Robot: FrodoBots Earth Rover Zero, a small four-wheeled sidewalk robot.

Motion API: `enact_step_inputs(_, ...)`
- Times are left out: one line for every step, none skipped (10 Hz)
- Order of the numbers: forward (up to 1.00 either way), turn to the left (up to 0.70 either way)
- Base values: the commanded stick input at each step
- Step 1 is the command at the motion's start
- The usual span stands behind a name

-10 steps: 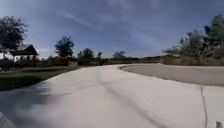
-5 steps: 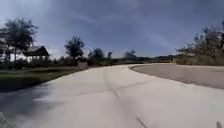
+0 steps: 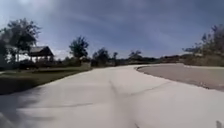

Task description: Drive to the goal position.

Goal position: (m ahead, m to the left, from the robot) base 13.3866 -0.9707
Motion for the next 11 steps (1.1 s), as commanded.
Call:
enact_step_inputs(0.85,0.00)
enact_step_inputs(0.85,0.00)
enact_step_inputs(0.85,0.00)
enact_step_inputs(0.85,0.00)
enact_step_inputs(0.85,0.00)
enact_step_inputs(0.85,0.00)
enact_step_inputs(0.85,0.00)
enact_step_inputs(0.85,0.00)
enact_step_inputs(0.85,0.12)
enact_step_inputs(0.85,0.27)
enact_step_inputs(0.85,0.34)
